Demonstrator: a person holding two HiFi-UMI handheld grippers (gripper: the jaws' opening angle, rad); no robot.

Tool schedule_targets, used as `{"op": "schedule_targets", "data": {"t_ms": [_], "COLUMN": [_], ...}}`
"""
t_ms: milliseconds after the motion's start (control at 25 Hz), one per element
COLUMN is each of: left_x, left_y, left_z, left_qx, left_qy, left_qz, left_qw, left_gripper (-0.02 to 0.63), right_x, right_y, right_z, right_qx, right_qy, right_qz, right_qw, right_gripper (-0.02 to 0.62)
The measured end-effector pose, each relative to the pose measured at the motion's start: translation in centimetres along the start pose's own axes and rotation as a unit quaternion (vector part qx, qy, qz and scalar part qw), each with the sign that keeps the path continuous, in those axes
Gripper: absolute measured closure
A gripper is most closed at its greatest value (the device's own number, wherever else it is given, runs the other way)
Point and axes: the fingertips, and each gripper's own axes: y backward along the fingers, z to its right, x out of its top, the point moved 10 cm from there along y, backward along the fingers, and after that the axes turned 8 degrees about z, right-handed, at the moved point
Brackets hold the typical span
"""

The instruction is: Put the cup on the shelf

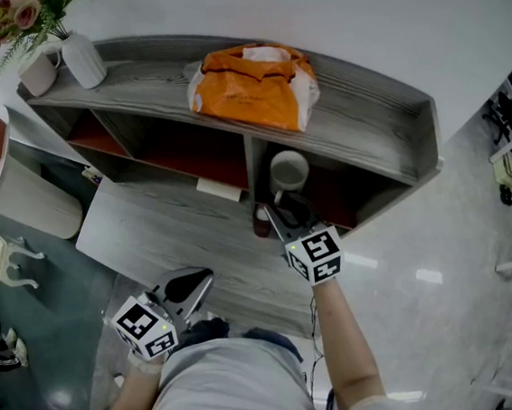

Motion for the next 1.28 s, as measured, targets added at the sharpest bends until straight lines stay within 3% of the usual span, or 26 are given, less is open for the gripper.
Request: {"op": "schedule_targets", "data": {"t_ms": [200,720,960,1280], "left_x": [0.0,0.4,0.9,1.6], "left_y": [0.2,-0.7,-2.6,-6.0], "left_z": [0.1,0.0,0.0,0.3], "left_qx": [-0.004,-0.038,-0.07,-0.134], "left_qy": [-0.001,0.002,0.006,0.009], "left_qz": [0.001,0.004,0.005,0.002], "left_qw": [1.0,0.9993,0.9975,0.991], "left_gripper": [0.589,0.589,0.589,0.589], "right_x": [0.0,0.8,1.9,3.5], "right_y": [0.1,3.9,6.7,10.6], "right_z": [-0.1,-0.1,-1.6,-4.2], "right_qx": [-0.006,-0.052,-0.067,-0.114], "right_qy": [-0.013,-0.035,-0.038,-0.053], "right_qz": [-0.002,0.012,0.044,0.069], "right_qw": [1.0,0.998,0.996,0.99], "right_gripper": [0.446,0.447,0.539,0.566]}}
